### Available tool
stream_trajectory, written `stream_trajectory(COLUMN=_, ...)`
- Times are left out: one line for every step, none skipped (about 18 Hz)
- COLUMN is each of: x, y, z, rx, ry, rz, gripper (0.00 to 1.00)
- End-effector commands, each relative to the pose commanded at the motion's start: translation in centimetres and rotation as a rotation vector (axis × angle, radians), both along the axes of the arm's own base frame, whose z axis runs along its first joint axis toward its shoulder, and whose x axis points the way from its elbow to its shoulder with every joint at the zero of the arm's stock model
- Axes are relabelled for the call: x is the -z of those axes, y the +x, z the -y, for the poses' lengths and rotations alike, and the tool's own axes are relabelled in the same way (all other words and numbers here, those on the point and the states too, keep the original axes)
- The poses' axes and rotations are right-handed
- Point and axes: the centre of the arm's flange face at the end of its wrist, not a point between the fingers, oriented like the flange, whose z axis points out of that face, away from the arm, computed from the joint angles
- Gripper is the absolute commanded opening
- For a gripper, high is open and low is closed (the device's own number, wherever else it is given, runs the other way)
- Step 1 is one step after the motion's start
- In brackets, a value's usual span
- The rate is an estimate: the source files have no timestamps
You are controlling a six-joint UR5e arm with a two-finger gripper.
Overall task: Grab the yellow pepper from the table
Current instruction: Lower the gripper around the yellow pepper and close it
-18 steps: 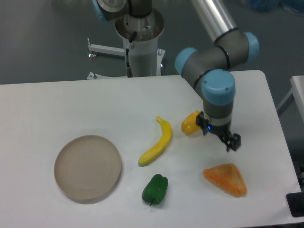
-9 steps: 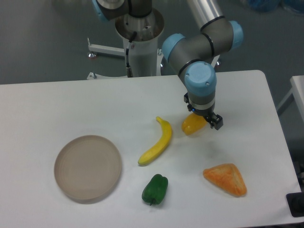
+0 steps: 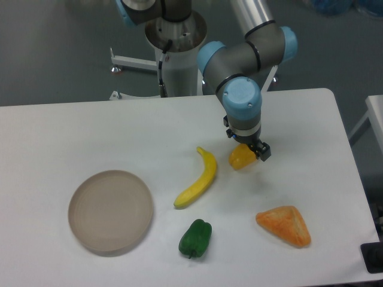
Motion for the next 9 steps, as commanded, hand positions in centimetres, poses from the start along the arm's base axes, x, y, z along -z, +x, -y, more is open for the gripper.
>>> stream_trajectory(x=0.33, y=0.13, z=0.14, rx=0.0, ry=-0.005, rz=0.004, gripper=1.0)
stream_trajectory(x=0.43, y=0.21, z=0.24, rx=0.001, ry=-0.006, rz=0.005, gripper=1.0)
stream_trajectory(x=0.63, y=0.3, z=0.34, rx=0.001, ry=-0.009, rz=0.008, gripper=1.0)
stream_trajectory(x=0.73, y=0.29, z=0.33, rx=0.001, ry=-0.011, rz=0.009, gripper=1.0)
stream_trajectory(x=0.82, y=0.28, z=0.31, rx=0.001, ry=-0.012, rz=0.01, gripper=1.0)
stream_trajectory(x=0.81, y=0.19, z=0.35, rx=0.0, ry=-0.011, rz=0.009, gripper=1.0)
stream_trajectory(x=1.02, y=0.28, z=0.46, rx=0.0, ry=-0.015, rz=0.013, gripper=1.0)
stream_trajectory(x=1.16, y=0.34, z=0.52, rx=0.0, ry=-0.017, rz=0.015, gripper=1.0)
stream_trajectory(x=1.21, y=0.28, z=0.59, rx=-0.002, ry=-0.017, rz=0.015, gripper=1.0)
